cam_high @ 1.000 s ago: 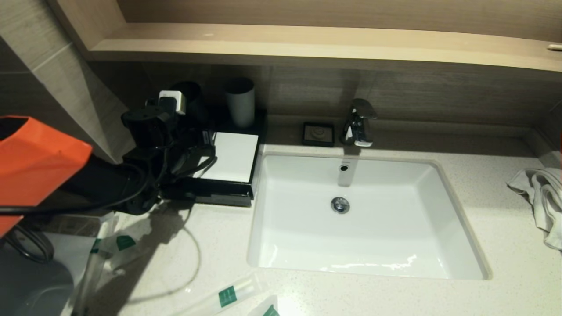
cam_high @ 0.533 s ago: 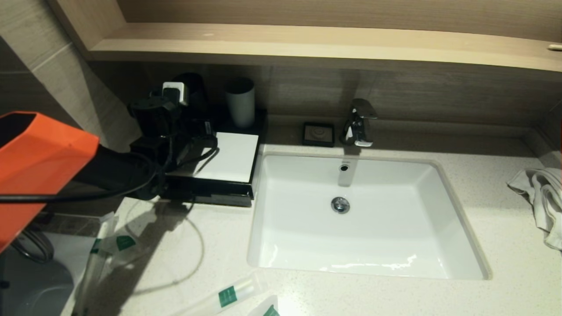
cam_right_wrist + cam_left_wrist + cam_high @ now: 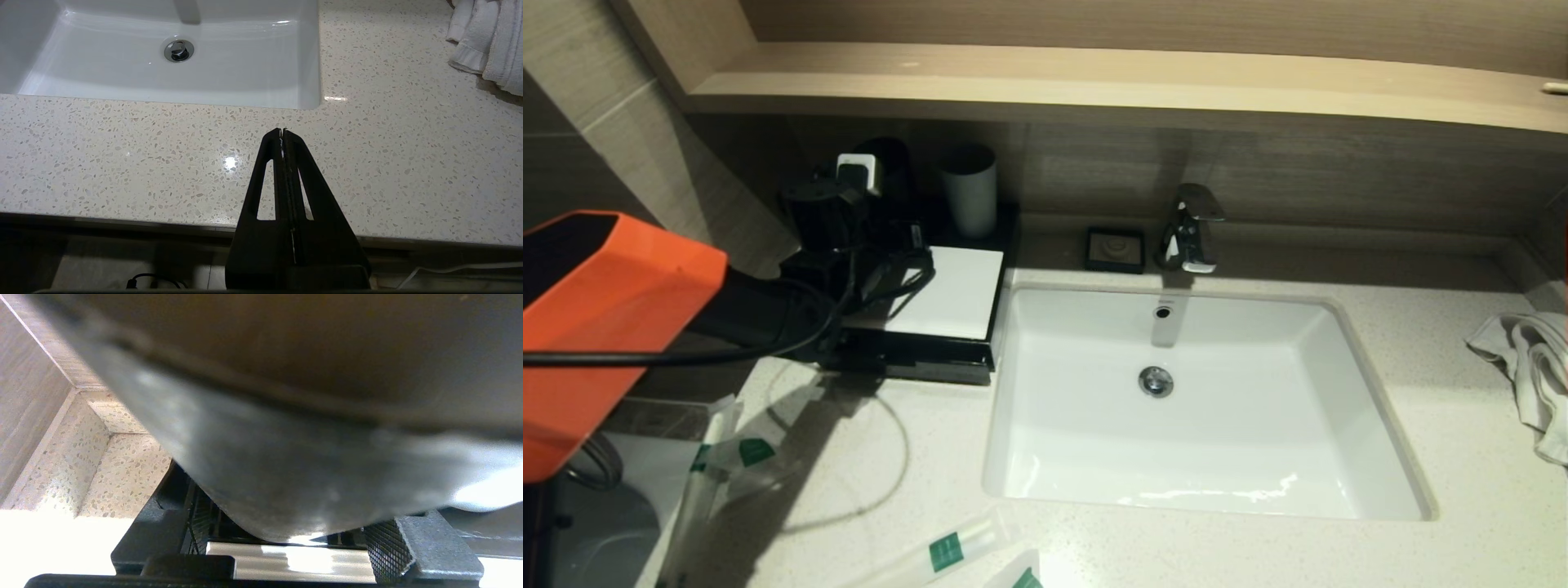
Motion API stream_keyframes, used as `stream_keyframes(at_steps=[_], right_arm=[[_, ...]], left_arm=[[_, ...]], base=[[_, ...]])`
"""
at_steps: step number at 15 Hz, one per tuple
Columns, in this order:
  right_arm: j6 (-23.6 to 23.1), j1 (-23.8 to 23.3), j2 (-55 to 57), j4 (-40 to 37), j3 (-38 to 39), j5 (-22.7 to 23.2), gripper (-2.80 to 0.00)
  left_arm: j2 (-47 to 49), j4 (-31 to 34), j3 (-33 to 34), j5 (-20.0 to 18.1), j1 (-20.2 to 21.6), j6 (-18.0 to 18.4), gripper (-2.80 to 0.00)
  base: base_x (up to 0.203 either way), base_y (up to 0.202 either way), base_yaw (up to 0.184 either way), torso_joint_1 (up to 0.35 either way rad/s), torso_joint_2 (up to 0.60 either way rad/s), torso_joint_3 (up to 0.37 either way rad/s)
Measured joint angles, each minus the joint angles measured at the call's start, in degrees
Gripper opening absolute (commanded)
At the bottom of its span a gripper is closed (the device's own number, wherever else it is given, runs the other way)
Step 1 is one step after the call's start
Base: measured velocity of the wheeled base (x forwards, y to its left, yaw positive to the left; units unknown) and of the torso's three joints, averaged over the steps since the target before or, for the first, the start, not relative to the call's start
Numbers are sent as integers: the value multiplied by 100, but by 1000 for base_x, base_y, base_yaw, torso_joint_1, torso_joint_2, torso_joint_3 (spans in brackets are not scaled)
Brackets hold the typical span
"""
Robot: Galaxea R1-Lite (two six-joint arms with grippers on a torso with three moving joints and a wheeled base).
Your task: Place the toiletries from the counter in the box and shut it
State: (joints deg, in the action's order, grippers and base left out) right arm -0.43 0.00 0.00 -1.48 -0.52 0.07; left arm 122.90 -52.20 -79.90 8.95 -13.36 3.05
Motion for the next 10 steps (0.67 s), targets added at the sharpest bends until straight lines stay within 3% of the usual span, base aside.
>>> stream_keyframes(at_steps=[10], right_arm=[[0, 0, 0, 0, 0, 1, -280]], left_arm=[[184, 597, -747, -7, 44, 0, -280]], base=[[0, 0, 0, 0, 0, 0]])
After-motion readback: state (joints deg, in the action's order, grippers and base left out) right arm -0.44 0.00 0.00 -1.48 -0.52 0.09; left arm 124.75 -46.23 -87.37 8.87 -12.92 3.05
